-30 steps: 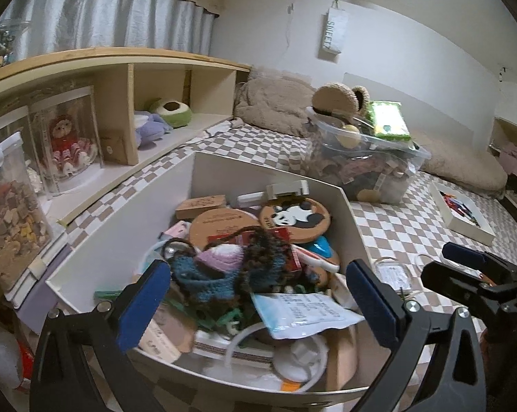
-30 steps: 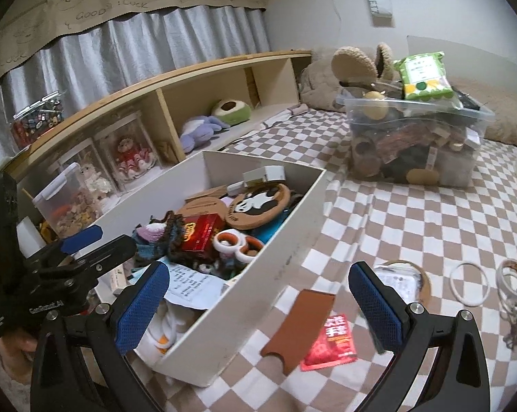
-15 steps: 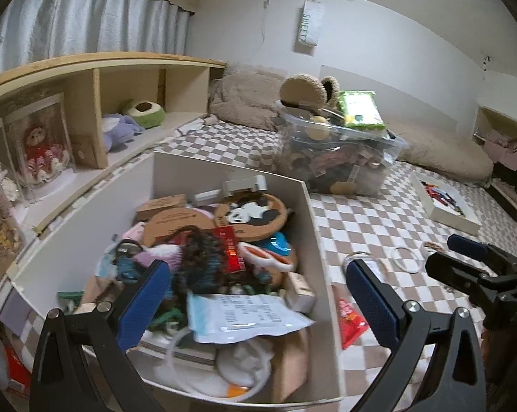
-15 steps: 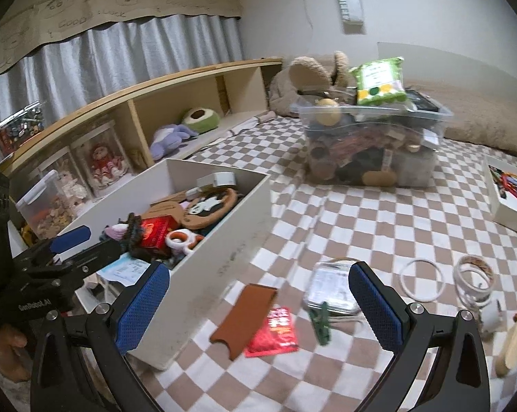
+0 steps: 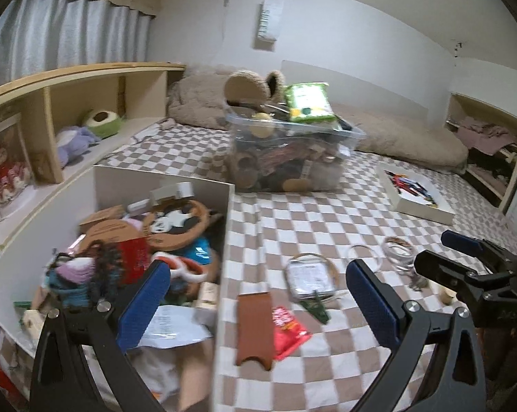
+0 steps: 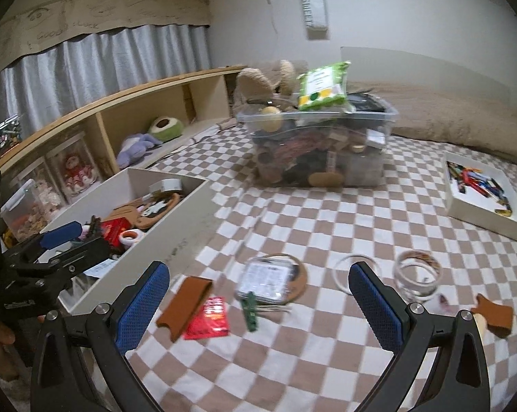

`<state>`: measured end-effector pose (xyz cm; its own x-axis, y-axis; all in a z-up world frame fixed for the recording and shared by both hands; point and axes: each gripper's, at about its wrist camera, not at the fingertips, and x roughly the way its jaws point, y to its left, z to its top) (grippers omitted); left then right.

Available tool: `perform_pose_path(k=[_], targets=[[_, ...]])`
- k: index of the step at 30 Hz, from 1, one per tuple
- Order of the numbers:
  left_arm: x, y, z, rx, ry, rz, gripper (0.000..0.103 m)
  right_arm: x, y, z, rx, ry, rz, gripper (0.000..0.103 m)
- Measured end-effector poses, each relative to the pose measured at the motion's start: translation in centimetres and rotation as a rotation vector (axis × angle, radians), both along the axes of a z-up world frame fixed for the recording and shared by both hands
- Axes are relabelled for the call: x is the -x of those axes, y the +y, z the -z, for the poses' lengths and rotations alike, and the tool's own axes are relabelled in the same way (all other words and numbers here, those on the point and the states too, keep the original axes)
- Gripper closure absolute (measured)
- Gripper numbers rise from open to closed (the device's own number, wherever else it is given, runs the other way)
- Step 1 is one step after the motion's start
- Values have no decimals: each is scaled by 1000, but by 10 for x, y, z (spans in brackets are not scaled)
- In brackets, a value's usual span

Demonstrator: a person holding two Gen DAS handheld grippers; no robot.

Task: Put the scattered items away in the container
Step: 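Withdraw both tools from the SHOES box back over the bed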

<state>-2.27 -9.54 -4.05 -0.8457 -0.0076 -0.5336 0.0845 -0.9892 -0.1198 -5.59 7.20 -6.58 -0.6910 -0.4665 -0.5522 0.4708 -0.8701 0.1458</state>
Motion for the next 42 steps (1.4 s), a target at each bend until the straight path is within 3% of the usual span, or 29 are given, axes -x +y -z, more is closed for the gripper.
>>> perform_pose_path(k=[22, 42], targets=[[28, 64, 16, 33, -14, 50, 0, -2, 96, 3, -102, 54, 162, 0], [38, 77, 70, 87, -150, 1, 0, 10, 156, 74, -269, -73, 267, 0]])
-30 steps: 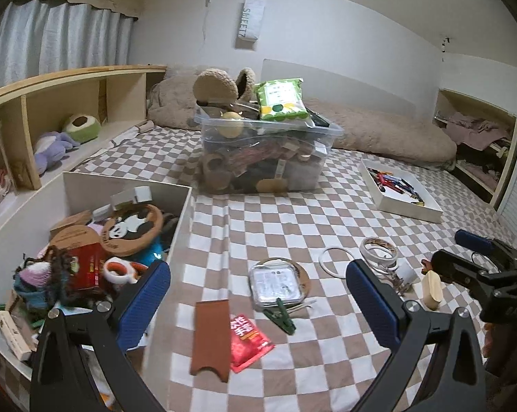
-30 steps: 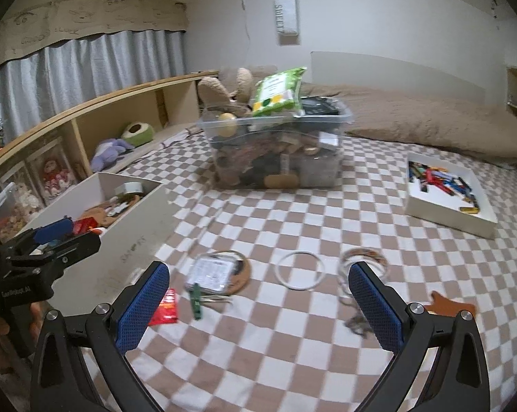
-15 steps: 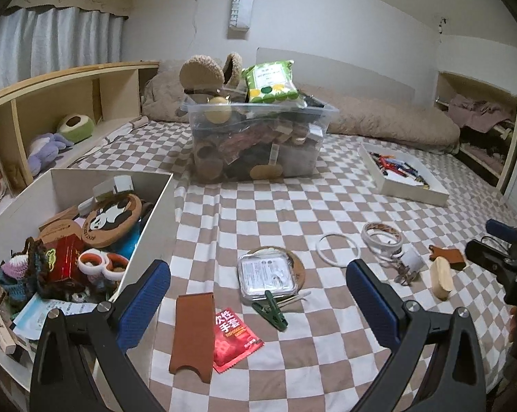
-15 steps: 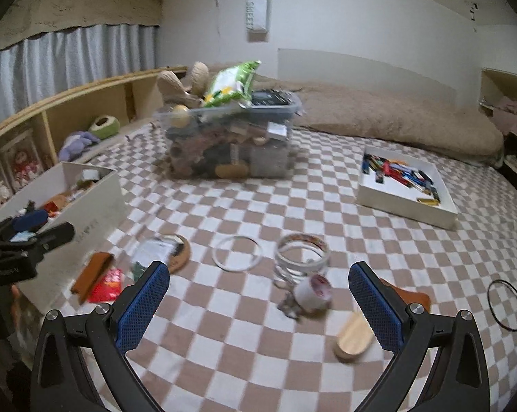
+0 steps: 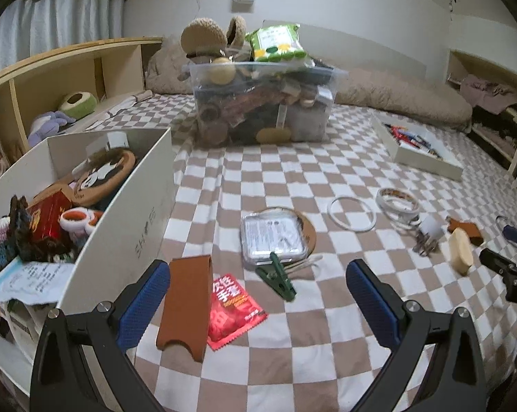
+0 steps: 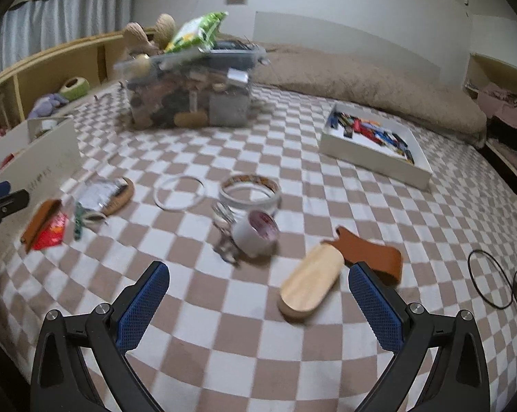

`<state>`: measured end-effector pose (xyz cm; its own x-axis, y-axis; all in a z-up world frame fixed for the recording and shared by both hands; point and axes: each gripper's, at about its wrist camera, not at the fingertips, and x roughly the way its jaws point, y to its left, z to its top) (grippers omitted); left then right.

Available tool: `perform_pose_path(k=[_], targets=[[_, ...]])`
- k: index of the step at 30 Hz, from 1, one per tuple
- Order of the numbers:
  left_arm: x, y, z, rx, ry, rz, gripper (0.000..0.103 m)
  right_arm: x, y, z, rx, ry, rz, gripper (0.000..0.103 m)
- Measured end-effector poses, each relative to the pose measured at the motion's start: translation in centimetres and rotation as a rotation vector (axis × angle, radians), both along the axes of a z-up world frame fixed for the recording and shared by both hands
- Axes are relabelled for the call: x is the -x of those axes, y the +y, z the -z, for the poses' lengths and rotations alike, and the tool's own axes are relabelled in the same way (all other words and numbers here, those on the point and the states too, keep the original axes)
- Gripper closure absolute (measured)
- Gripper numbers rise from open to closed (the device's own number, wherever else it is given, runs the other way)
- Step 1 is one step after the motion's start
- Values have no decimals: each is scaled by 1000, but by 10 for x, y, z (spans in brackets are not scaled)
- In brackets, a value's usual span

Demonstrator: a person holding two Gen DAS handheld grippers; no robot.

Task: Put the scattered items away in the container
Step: 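Withdraw both tools from the SHOES box back over the bed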

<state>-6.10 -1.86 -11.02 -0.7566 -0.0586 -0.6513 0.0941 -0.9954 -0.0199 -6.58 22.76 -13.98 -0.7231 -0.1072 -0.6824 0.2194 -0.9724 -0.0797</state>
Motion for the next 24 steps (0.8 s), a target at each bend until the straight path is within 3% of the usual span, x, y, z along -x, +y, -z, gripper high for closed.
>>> perform_pose_path(k=[10, 15, 24], targets=[[9, -1, 29, 1, -91, -20, 0, 24, 31, 33, 39, -55, 124, 0], [11, 1, 37, 46, -106, -25, 0, 35, 38, 45, 99, -64, 200, 0], [18, -7, 52, 35, -160, -29, 0, 47, 31, 63, 51, -126, 227, 0]])
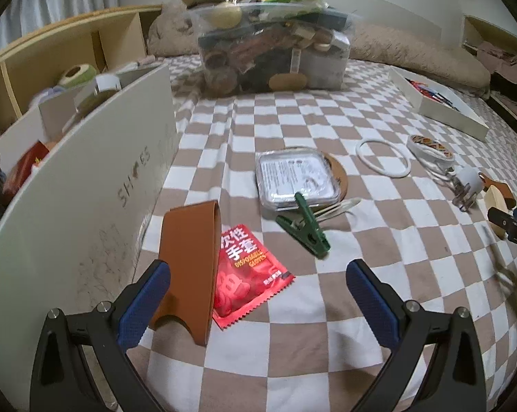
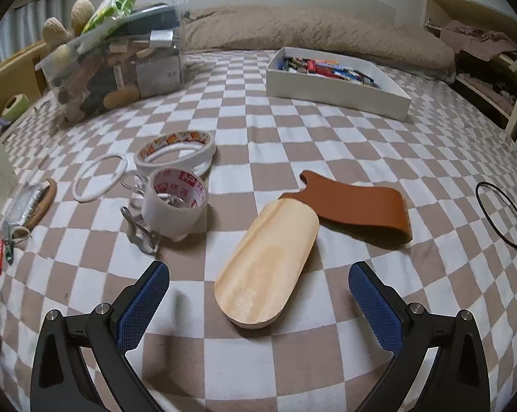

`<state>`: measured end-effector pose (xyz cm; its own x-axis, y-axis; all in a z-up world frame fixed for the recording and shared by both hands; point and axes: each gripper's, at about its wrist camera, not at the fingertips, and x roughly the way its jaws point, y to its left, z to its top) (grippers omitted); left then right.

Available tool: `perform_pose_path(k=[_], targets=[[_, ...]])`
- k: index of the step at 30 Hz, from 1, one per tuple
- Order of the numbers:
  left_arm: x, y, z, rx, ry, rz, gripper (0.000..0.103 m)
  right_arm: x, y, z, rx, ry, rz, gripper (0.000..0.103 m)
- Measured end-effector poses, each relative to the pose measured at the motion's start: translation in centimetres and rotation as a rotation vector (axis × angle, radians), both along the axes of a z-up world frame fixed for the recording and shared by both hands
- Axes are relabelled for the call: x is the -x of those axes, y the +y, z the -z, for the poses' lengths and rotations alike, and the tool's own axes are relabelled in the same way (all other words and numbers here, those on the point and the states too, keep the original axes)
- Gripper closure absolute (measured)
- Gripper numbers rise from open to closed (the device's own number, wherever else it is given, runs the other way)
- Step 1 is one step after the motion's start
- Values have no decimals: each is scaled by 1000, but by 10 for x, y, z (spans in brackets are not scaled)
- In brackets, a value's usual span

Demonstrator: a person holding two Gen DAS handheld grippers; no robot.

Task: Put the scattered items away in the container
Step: 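Withdraw both tools from the SHOES box back over the bed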

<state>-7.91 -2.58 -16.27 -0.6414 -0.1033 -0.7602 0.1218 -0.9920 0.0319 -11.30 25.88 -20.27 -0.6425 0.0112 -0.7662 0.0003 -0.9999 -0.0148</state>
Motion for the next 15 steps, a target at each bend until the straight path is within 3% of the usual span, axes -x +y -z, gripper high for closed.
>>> perform_pose_path(k=[10, 15], targets=[[11, -8, 14, -56, -45, -28, 0, 5, 9, 17, 40, -74, 25, 0], [13, -7, 18, -39, -46, -33, 0, 5, 8, 19, 32, -81, 23, 0]])
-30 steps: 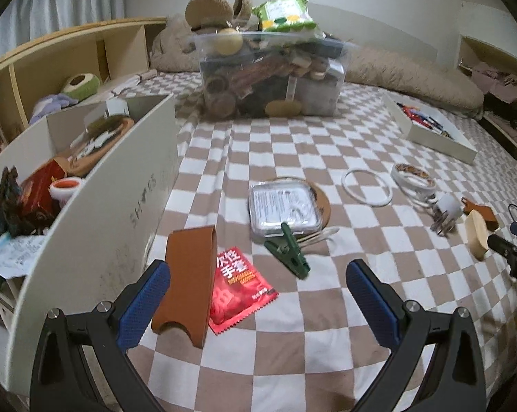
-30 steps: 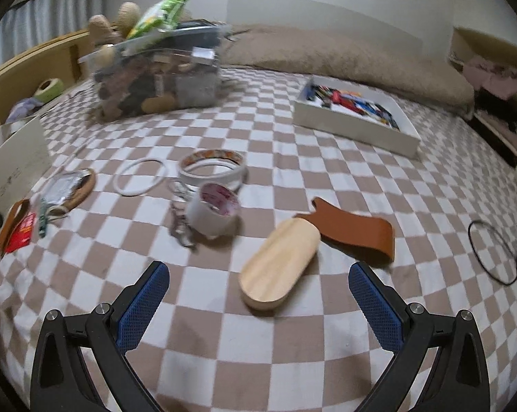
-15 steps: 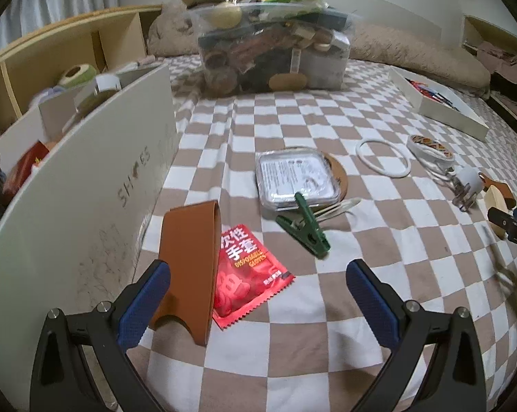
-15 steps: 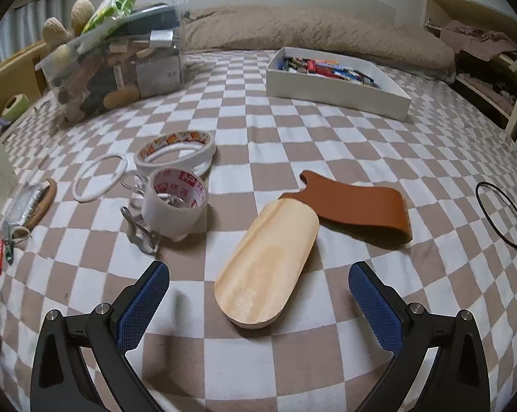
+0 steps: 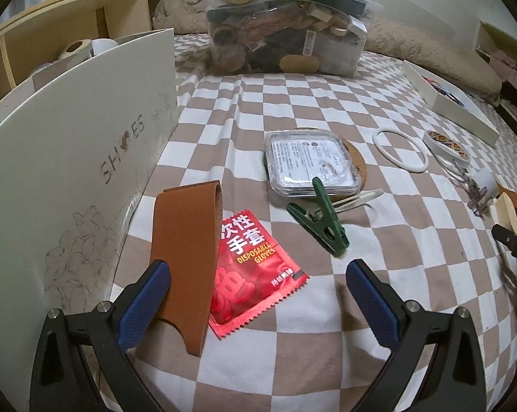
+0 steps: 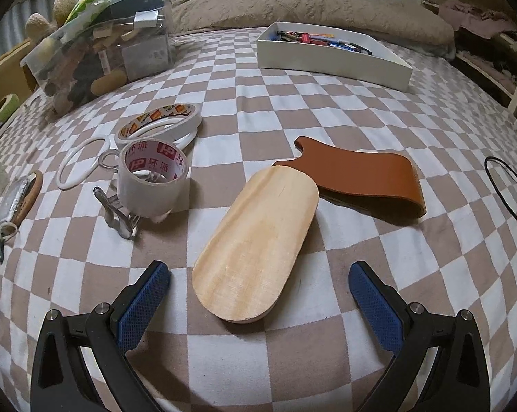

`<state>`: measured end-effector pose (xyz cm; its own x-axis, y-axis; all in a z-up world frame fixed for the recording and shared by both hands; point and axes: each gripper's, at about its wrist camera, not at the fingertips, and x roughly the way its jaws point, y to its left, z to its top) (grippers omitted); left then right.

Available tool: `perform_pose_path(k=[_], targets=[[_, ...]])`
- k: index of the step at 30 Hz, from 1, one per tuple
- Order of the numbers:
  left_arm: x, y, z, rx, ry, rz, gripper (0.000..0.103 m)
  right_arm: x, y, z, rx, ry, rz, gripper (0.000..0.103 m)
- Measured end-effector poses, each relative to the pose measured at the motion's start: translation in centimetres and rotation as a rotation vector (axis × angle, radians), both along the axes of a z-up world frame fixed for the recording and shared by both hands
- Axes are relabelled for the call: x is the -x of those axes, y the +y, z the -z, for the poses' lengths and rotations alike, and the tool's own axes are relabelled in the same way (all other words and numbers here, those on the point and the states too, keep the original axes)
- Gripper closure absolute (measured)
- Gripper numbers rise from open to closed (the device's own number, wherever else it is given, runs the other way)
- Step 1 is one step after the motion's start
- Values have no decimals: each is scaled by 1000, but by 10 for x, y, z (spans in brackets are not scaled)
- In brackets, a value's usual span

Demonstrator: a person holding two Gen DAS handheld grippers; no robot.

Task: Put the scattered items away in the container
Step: 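Withdraw both tools from the SHOES box back over the bed, then close the right tool on the wooden oval box while the left tool grips the leather strip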

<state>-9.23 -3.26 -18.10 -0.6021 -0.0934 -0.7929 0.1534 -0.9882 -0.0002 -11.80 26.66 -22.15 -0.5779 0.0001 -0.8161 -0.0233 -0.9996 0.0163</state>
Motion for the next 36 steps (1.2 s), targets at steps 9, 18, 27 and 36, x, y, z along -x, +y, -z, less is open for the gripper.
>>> perform_pose_path(k=[9, 18, 27, 36], targets=[[1, 3, 10, 43, -9, -9, 0, 0, 1, 1, 4, -7, -5, 0], [-1, 4, 10, 39, -9, 4, 0, -1, -1, 1, -3, 7, -2, 0], [-8, 38, 11, 19, -8, 184, 0, -2, -2, 2, -10, 10, -2, 0], [-15, 69, 10, 5, -1, 315, 0, -4, 0, 1, 4, 34, 0, 0]])
